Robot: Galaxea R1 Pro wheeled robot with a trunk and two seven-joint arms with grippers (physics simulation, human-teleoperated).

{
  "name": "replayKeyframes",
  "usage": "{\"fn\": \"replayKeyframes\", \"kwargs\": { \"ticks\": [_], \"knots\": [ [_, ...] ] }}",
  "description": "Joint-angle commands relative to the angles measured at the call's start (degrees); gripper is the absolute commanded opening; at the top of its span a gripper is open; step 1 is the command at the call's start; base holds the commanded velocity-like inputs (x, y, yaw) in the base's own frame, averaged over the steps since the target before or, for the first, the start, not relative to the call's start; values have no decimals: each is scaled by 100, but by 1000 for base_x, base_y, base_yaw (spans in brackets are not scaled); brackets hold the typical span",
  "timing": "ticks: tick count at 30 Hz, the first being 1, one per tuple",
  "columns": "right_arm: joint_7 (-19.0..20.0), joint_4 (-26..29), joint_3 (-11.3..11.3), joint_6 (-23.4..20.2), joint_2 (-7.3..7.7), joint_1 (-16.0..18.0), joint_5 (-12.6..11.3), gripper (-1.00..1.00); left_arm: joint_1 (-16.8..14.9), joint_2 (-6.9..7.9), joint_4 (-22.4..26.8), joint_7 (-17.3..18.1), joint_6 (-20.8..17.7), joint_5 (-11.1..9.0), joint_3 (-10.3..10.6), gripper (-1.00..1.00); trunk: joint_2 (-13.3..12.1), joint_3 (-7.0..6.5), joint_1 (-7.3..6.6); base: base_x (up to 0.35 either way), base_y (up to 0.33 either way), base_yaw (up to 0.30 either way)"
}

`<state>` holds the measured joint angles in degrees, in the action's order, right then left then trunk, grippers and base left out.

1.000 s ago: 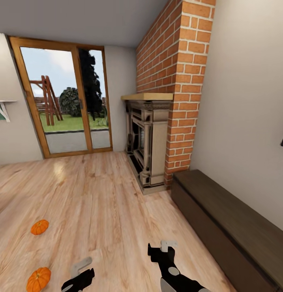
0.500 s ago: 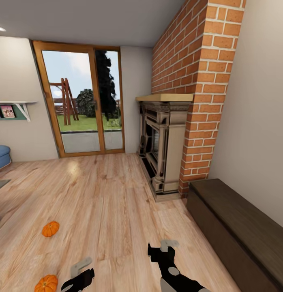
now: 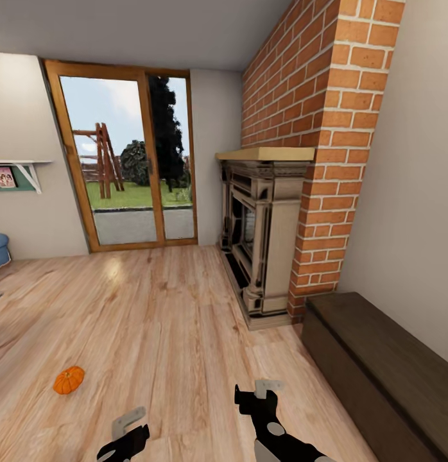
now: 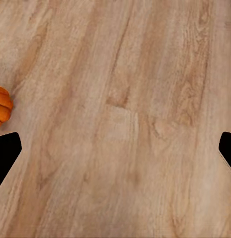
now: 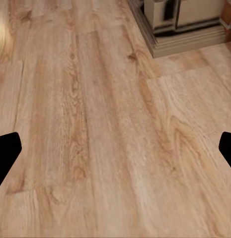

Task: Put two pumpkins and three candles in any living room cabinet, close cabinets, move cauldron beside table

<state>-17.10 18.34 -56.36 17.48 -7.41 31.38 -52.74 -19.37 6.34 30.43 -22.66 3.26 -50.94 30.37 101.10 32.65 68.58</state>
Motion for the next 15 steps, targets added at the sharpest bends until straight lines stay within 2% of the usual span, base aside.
{"fn": "replayKeyframes", "kwargs": {
  "ticks": [1,15],
  "knots": [
    [-30,2,-49,26,2,7,-50,100,-6,7,7,-36,34,-62,48,100,3,6,3,309,0,0],
    [-19,2,-51,2,3,6,-19,100,-6,7,-1,-36,34,-63,48,100,3,6,3,314,0,0]
  ]
}}
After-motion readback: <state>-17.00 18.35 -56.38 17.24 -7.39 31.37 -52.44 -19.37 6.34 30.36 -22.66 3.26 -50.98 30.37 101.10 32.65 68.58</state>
